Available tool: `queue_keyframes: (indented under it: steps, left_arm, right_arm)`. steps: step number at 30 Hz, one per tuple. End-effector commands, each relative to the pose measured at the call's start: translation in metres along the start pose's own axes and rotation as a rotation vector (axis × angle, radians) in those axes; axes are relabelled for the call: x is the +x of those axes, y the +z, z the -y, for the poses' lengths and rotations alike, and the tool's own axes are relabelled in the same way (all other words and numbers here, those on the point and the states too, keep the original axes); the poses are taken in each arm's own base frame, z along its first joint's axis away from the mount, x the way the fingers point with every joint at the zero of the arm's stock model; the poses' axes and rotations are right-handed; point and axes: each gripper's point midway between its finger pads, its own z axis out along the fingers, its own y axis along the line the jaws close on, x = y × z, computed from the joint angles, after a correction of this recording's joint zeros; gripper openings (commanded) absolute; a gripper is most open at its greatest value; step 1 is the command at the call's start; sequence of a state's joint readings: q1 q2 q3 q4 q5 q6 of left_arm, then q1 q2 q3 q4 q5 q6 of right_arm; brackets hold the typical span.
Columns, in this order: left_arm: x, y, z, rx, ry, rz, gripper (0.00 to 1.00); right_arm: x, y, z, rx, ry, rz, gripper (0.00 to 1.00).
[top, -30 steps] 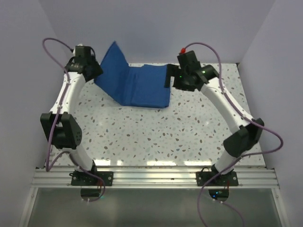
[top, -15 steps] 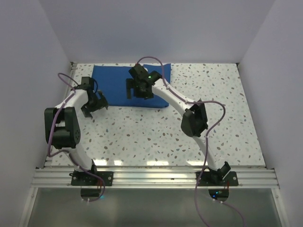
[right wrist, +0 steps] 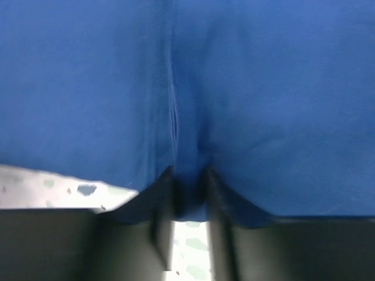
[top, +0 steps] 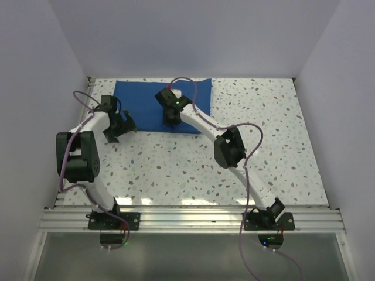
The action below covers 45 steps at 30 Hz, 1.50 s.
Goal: Open and lay out the surgical kit
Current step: Open the surgical kit at the center of the board.
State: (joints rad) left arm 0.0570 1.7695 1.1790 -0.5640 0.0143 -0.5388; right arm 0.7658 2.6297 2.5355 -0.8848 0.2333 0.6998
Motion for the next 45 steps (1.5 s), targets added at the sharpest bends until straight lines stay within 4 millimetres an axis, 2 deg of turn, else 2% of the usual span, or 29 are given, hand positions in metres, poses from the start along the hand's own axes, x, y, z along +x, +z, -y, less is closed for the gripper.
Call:
queue_keyframes:
  steps: [1, 3, 5, 7, 8, 9, 11, 13, 14, 15, 17, 18, 19, 20, 21, 23, 24, 25, 26, 29, 30, 32, 35, 39, 40, 42, 43, 44, 45]
  left_arm:
    - [-0.001, 0.010, 0.004, 0.044, -0.017, -0.010, 1.00]
    - [-0.003, 0.014, -0.001, 0.046, -0.036, -0.010, 1.00]
    - [-0.001, 0.021, -0.006, 0.048, -0.051, -0.033, 0.99]
    - [0.002, 0.027, -0.007, 0.045, -0.058, -0.045, 0.98]
    - [0.002, 0.029, -0.007, 0.044, -0.059, -0.048, 0.98]
    - [0.002, 0.029, -0.008, 0.044, -0.064, -0.048, 0.97]
    - [0.000, 0.029, -0.007, 0.044, -0.068, -0.036, 0.97]
    - [-0.004, 0.026, -0.009, 0.033, -0.068, -0.013, 0.97]
    - [-0.006, 0.026, -0.009, 0.029, -0.071, -0.004, 0.96]
    - [-0.010, 0.024, -0.008, 0.032, -0.071, 0.008, 0.96]
    - [-0.013, 0.026, -0.007, 0.029, -0.078, 0.009, 0.96]
    - [-0.018, 0.025, -0.005, 0.034, -0.079, 0.018, 0.95]
    - [-0.017, 0.027, -0.003, 0.032, -0.077, 0.006, 0.95]
    - [-0.015, 0.027, -0.003, 0.022, -0.078, -0.002, 0.95]
    - [-0.020, 0.026, -0.001, 0.021, -0.075, 0.004, 0.95]
    - [-0.017, 0.025, 0.004, 0.015, -0.060, -0.003, 0.94]
    - [-0.021, 0.023, 0.006, 0.008, -0.054, 0.008, 0.94]
    - [-0.019, 0.021, 0.011, 0.009, -0.038, 0.008, 0.94]
    - [-0.017, 0.019, 0.013, 0.003, -0.031, 0.005, 0.95]
    - [-0.012, 0.013, 0.023, 0.004, -0.004, -0.001, 0.95]
    - [-0.010, 0.012, 0.026, 0.005, 0.001, -0.006, 0.95]
    - [0.000, 0.009, 0.034, 0.013, 0.020, -0.016, 0.97]
    - [0.014, 0.007, 0.038, 0.009, 0.014, -0.041, 1.00]
    - [0.025, 0.006, 0.035, 0.009, 0.006, -0.046, 1.00]
    - [0.019, -0.007, 0.039, 0.033, 0.000, -0.011, 1.00]
    - [0.010, -0.020, 0.041, 0.056, -0.008, 0.064, 1.00]
    - [0.001, -0.042, 0.049, 0.115, 0.006, 0.129, 1.00]
    - [-0.007, -0.050, 0.056, 0.157, 0.018, 0.184, 1.00]
    - [0.000, -0.053, 0.057, 0.187, 0.022, 0.178, 1.00]
  right_arm:
    - [0.018, 0.027, 0.017, 0.085, 0.044, -0.025, 0.23]
    - [0.030, 0.030, 0.025, 0.118, 0.032, -0.058, 0.00]
    - [0.037, 0.028, 0.034, 0.146, 0.017, -0.086, 0.00]
    - [0.024, 0.014, 0.032, 0.131, 0.014, -0.064, 0.00]
    - [0.014, 0.007, 0.031, 0.119, 0.014, -0.041, 0.00]
    - [-0.014, -0.016, 0.033, 0.100, 0.041, 0.012, 0.00]
    - [-0.046, -0.044, 0.038, 0.076, 0.082, 0.080, 0.00]
    - [-0.093, -0.094, 0.068, 0.079, 0.162, 0.184, 0.00]
    - [-0.105, -0.110, 0.083, 0.095, 0.186, 0.219, 0.00]
    - [-0.115, -0.141, 0.119, 0.130, 0.229, 0.256, 0.00]
    - [-0.125, -0.164, 0.163, 0.209, 0.276, 0.332, 0.00]
    - [-0.105, -0.158, 0.208, 0.293, 0.304, 0.295, 0.00]
    - [-0.111, -0.184, 0.224, 0.290, 0.349, 0.351, 0.00]
    - [-0.103, -0.187, 0.245, 0.325, 0.371, 0.348, 0.00]
    - [-0.077, -0.177, 0.285, 0.405, 0.404, 0.291, 0.00]
    - [-0.056, -0.182, 0.316, 0.464, 0.449, 0.270, 0.00]
    - [-0.032, -0.174, 0.341, 0.524, 0.473, 0.217, 0.01]
    - [-0.020, -0.172, 0.352, 0.552, 0.490, 0.185, 0.06]
    - [-0.008, -0.169, 0.368, 0.592, 0.513, 0.150, 0.34]
    - [0.028, -0.161, 0.397, 0.725, 0.535, 0.006, 0.98]
    - [0.022, -0.167, 0.411, 0.777, 0.555, 0.009, 0.98]
    - [0.031, -0.171, 0.427, 0.852, 0.556, -0.063, 0.99]
    - [0.013, -0.180, 0.432, 0.854, 0.565, -0.020, 0.98]
    - [-0.019, -0.182, 0.408, 0.664, 0.599, 0.092, 0.97]
    - [-0.044, -0.183, 0.388, 0.514, 0.604, 0.173, 0.96]
    - [-0.059, -0.183, 0.373, 0.397, 0.606, 0.244, 0.95]
    - [-0.084, -0.190, 0.363, 0.314, 0.612, 0.338, 0.95]
    - [-0.090, -0.189, 0.356, 0.267, 0.614, 0.354, 0.95]
    - [-0.099, -0.190, 0.352, 0.245, 0.619, 0.378, 0.95]
